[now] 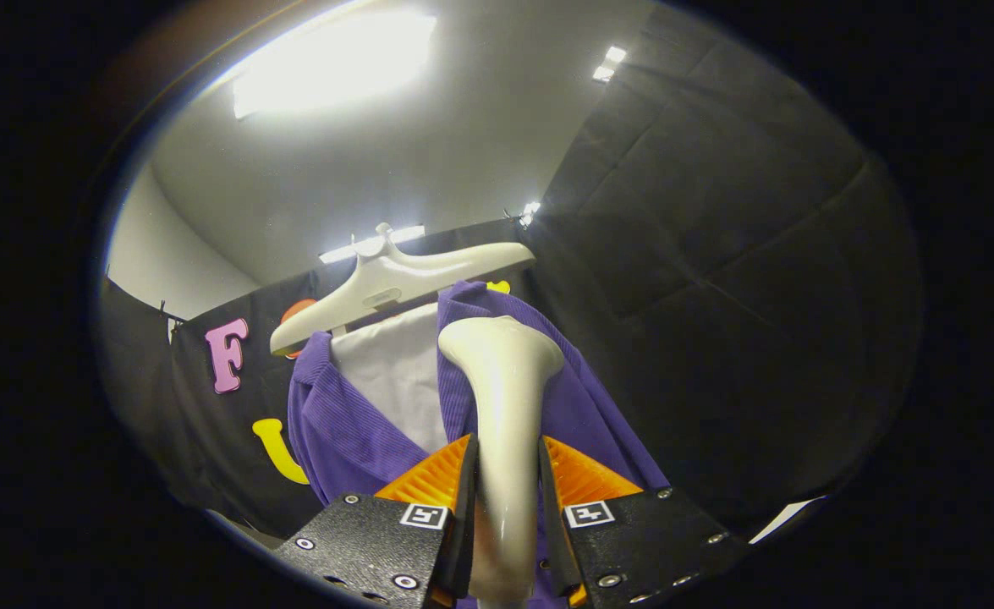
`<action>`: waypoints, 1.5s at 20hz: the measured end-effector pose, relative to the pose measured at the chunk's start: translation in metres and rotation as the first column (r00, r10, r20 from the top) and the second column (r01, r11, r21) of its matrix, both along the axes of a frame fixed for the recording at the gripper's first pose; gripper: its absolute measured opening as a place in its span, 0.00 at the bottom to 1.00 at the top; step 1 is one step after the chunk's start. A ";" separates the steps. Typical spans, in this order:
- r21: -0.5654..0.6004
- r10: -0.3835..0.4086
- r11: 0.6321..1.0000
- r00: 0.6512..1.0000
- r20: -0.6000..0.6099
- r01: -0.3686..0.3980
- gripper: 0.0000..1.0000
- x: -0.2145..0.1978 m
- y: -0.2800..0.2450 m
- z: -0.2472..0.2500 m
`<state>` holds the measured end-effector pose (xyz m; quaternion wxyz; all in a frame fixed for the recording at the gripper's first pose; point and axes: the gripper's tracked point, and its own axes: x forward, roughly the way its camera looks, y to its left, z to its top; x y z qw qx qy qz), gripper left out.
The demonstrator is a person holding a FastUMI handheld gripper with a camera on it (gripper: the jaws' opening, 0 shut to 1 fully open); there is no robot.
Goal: Iron the clothes twice with a garment steamer, once on the left side and once on the right side.
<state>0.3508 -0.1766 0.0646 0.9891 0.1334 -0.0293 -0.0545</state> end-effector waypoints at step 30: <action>0.129 0.009 0.991 0.914 -0.405 0.048 0.36 -0.122 -0.037 -0.249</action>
